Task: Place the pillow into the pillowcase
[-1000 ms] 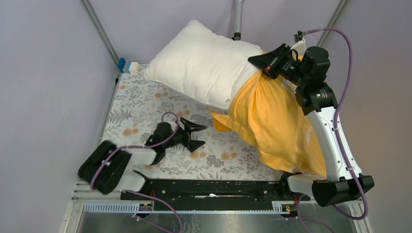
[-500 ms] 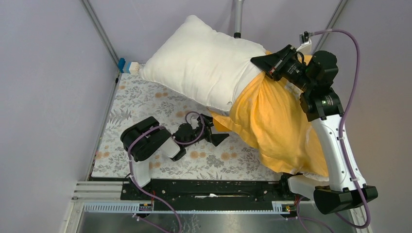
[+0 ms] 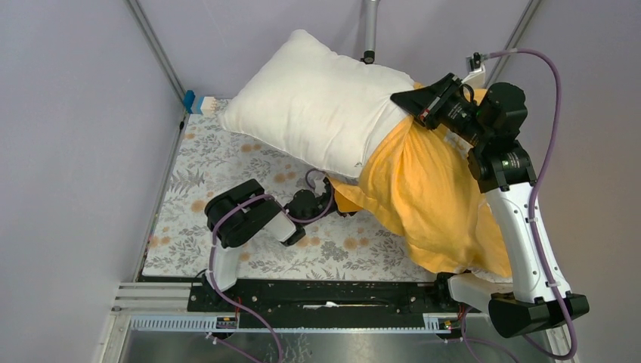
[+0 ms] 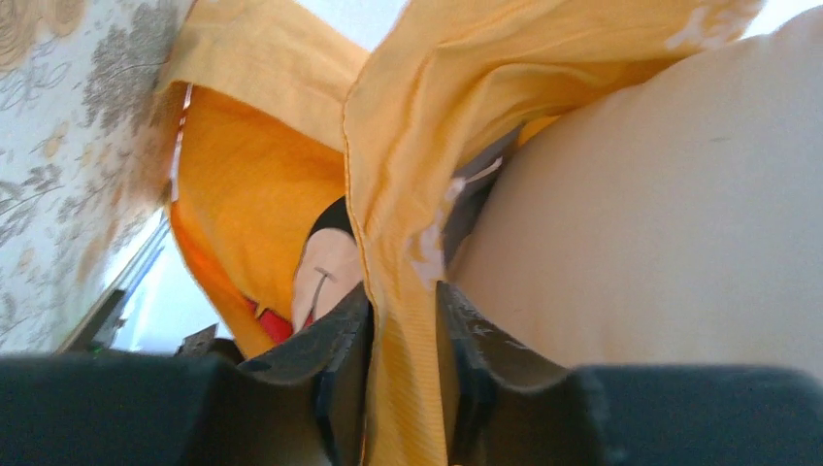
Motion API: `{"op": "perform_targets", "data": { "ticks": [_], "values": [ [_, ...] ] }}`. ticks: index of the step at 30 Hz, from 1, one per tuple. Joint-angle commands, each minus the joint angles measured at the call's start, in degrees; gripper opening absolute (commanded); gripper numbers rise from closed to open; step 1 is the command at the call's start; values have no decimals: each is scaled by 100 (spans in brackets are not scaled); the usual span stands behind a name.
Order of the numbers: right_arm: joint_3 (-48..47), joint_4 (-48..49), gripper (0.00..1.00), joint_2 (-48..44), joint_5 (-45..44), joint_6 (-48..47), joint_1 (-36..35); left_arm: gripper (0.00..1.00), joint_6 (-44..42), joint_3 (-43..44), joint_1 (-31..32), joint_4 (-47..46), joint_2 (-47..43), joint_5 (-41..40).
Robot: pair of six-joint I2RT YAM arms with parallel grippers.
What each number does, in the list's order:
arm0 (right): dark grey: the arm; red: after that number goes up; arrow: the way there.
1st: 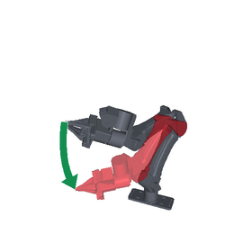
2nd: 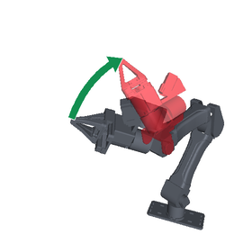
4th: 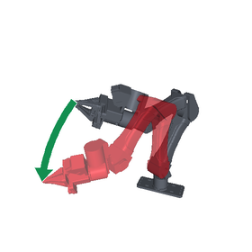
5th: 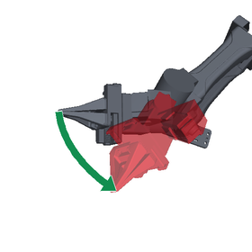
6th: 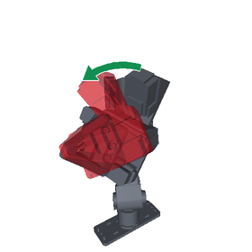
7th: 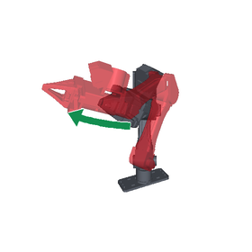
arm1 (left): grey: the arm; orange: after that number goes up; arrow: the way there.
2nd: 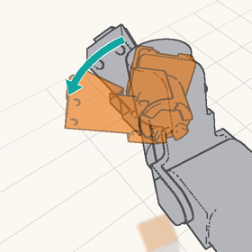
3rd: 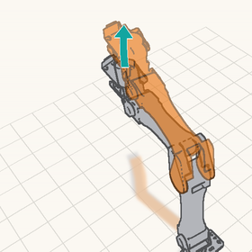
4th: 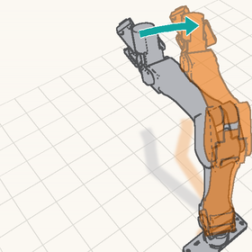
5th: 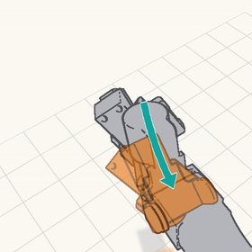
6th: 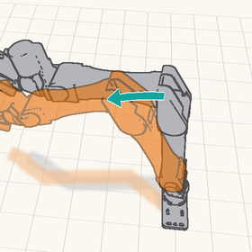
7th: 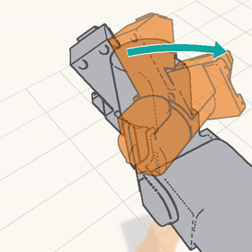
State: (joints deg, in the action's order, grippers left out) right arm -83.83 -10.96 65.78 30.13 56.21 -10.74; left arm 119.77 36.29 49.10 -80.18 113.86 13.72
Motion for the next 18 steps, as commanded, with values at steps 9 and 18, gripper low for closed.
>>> {"op": "perform_targets", "data": {
  "ticks": [9,18],
  "values": [
    [300,1612,0,-790,881,7,28,0,-1045,502,-1891,1632,-1641,251],
    [1059,796,0,-1008,475,-333,28,0,-3332,1624,-3277,5186,-3699,38]
  ]
}}
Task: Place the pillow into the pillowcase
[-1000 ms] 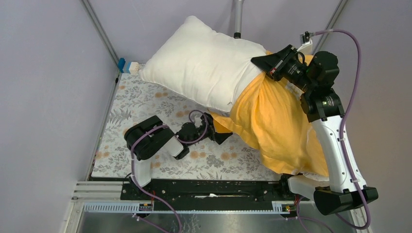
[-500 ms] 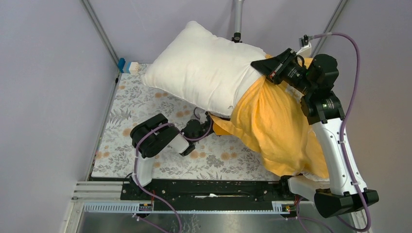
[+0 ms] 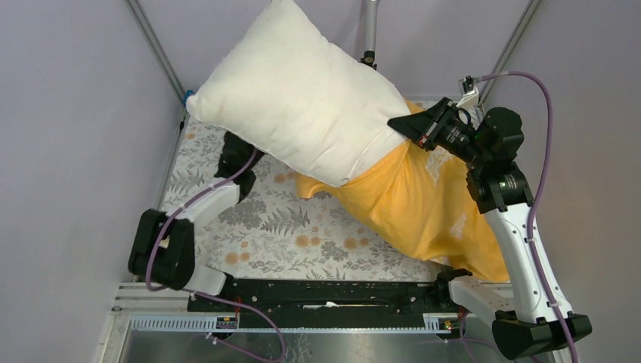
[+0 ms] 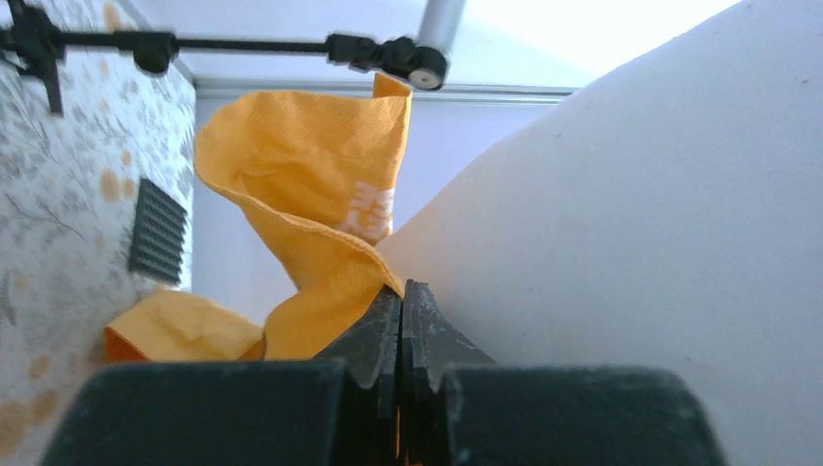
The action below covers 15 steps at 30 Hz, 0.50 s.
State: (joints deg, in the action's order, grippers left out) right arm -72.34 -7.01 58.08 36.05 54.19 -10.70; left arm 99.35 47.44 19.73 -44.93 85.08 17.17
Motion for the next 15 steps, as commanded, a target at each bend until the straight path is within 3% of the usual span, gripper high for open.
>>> {"op": "perform_targets", "data": {
  "ticks": [1,6,9,15],
  "values": [
    [-124,100,0,-146,-283,-231,21,0,-1510,748,-437,2049,-954,-264],
    [1,-483,0,108,-812,-573,24,0,-3066,2066,-514,3876,-1445,-650],
    [55,-765,0,300,-977,-858,-116,0,-3702,2567,-531,4441,-1527,-643],
    [-38,-1220,0,891,-2240,-1378,-1434,0,-4200,2149,-531,4484,-1710,-190]
  ]
}}
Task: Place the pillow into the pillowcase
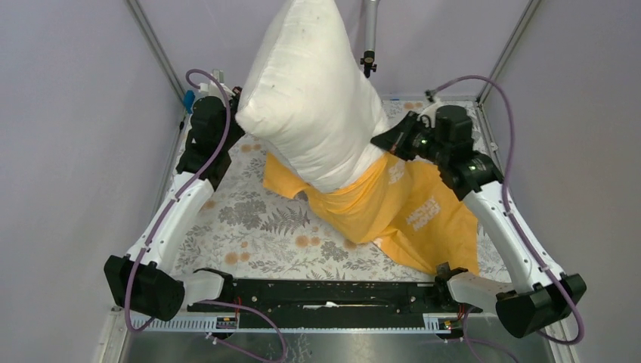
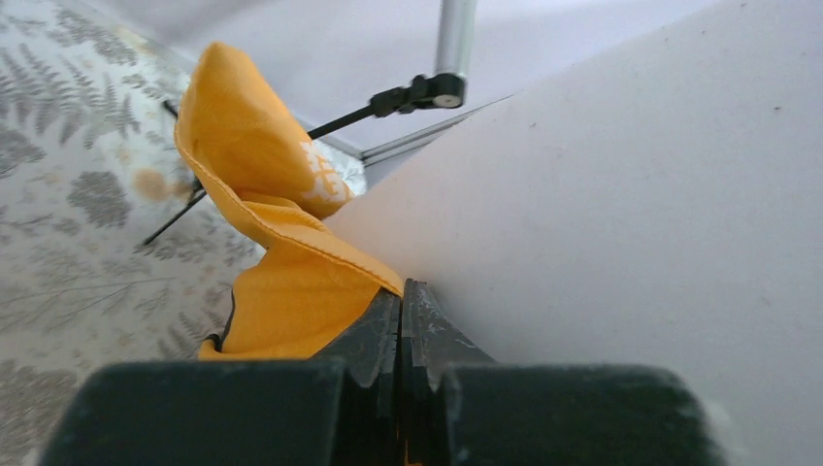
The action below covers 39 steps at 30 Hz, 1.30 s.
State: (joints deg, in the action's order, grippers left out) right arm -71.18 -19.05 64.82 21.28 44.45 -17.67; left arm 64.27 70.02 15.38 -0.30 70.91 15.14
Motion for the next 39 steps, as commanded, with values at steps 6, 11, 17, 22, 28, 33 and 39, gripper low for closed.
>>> {"op": "perform_targets", "data": {
  "ticks": [6,11,17,22,28,33,39],
  "values": [
    [-261,-278,0,621,-1465,-648,-1345,0,-1456,-255,-96,707,-831,-113],
    [-378,-517,15,802,-1805,-878,-1644,0,-2152,-523,-96,973,-1251,255],
    [4,-583,28,728,-1957,-1111,-1805,0,-2606,-1608,-96,751,-1985,688],
    [329,-595,51,542,-2090,-1140,-1828,0,-2629,-2279,-96,602,-2334,788],
    [27,-953,61,520,-2472,-1274,-1878,0,-2748,-2531,-96,577,-2606,752],
    [-173,-1337,63,532,-2981,-1398,-1922,0,-2826,-2584,-96,571,-2667,794],
    [-196,-1435,66,275,-3108,-1461,-1967,0,-2868,-2590,-96,627,-2702,757]
  ]
}}
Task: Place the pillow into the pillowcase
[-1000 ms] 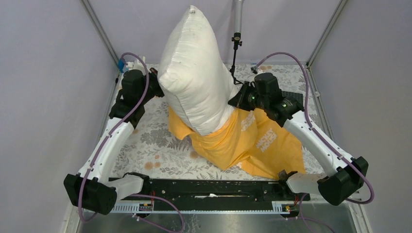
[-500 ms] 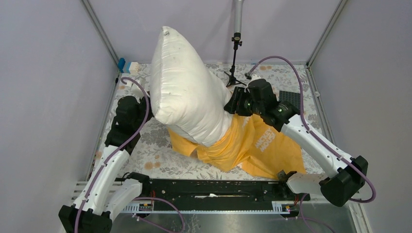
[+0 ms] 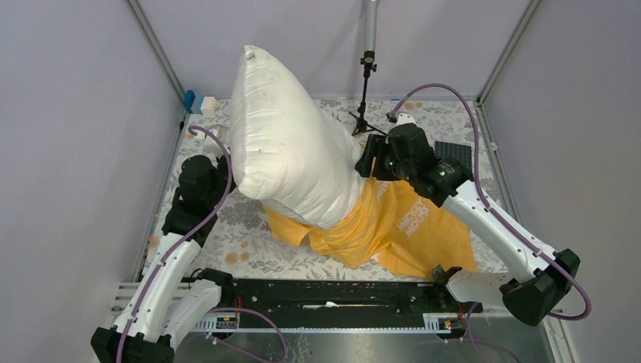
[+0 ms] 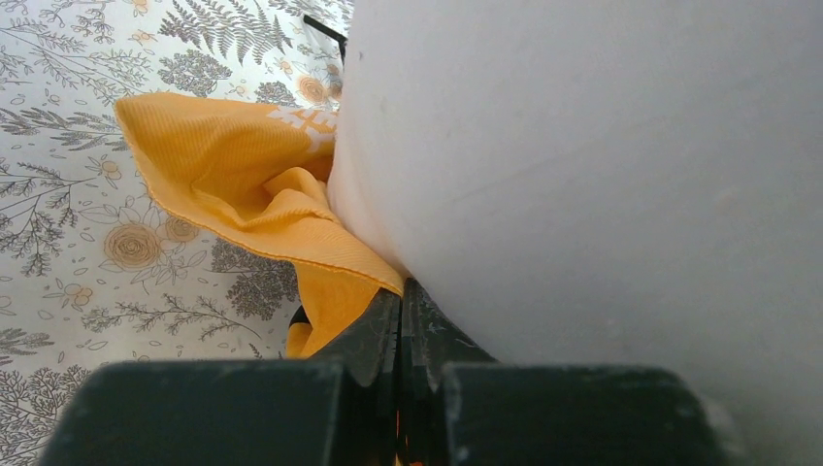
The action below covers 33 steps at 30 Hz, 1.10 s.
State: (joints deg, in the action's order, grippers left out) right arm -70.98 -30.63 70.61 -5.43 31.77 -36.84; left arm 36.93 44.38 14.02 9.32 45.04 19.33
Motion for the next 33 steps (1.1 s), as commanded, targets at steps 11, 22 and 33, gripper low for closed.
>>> {"op": "perform_targets", "data": {
  "ticks": [11,22,33],
  "values": [
    [-483,-865,65,-425,-590,-210,-496,0,-88,17,39,-370,-83,351],
    [-456,-1414,60,-575,-1393,72,-951,0,-14,99,39,-400,-36,421],
    [-838,-1666,57,-573,-1925,182,-1078,0,-20,175,39,-376,-16,463]
  ]
}}
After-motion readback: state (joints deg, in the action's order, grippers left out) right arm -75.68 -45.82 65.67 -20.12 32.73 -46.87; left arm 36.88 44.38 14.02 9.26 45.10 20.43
